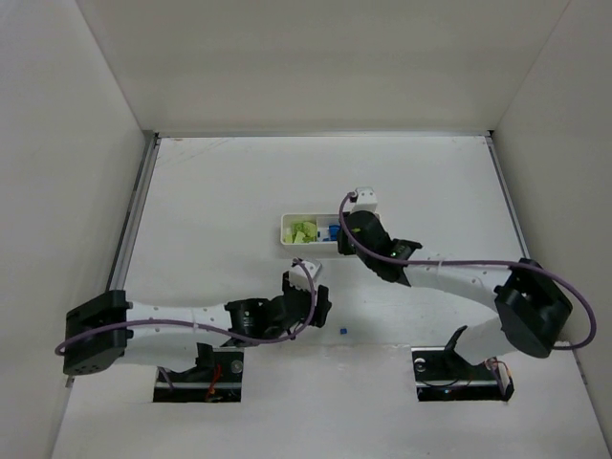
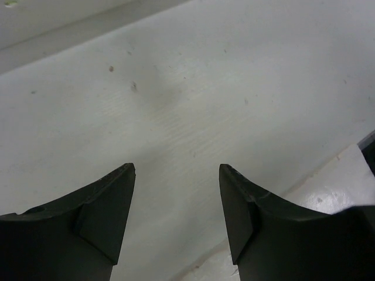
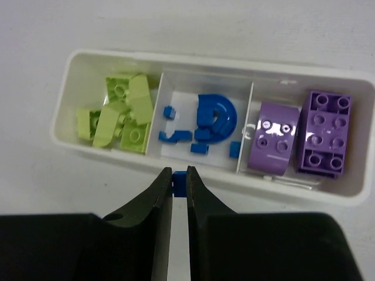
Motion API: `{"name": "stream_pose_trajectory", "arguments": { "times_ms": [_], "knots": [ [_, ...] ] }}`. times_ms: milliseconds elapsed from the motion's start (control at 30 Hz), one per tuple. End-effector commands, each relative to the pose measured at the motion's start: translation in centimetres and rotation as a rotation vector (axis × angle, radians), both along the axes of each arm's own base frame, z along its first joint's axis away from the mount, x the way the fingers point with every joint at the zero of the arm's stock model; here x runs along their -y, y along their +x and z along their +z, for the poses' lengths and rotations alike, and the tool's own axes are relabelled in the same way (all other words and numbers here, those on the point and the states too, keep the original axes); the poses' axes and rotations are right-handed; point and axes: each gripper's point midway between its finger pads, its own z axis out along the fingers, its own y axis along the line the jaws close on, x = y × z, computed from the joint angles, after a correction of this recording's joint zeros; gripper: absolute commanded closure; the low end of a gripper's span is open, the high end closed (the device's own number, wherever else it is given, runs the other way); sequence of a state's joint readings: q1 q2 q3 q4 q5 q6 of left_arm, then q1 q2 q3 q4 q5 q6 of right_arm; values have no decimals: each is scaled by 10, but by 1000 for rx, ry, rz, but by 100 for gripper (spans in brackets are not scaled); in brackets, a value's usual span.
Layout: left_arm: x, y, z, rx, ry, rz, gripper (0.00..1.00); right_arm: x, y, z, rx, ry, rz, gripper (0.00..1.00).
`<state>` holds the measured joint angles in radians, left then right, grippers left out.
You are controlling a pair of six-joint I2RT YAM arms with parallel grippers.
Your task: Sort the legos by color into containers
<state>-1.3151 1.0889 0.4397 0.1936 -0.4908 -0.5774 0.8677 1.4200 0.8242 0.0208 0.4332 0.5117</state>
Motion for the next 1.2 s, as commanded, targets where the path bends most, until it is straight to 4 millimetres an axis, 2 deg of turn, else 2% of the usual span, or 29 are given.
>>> {"name": "stream_pose_trajectory", "arguments": {
  "times_ms": [0,133,267,400,533,667,767,900,1167],
  "knots": [
    [21,-5,6,36,-41,-35,43,-17,28,18,46,50,22,85],
    [33,-16,-4,34,-8,-77,42,-22,49,13,44,19,6,80],
    [44,-29,-10,32,5,-124,42,-25,59,7,36,19,-6,64],
    [50,-38,-14,32,10,-163,43,-25,64,9,42,21,-10,58],
    [55,-48,-15,26,6,-224,45,-18,62,17,55,32,-20,58],
    [67,-63,-16,7,0,-306,45,-1,58,18,64,47,-41,58],
    [72,-72,-27,-12,25,-359,46,9,57,13,54,54,-54,58],
    [81,-77,-35,-12,66,-382,48,12,53,16,59,67,-53,58],
    [84,-72,-51,25,144,-365,50,20,43,27,79,92,-50,58]
  ]
}}
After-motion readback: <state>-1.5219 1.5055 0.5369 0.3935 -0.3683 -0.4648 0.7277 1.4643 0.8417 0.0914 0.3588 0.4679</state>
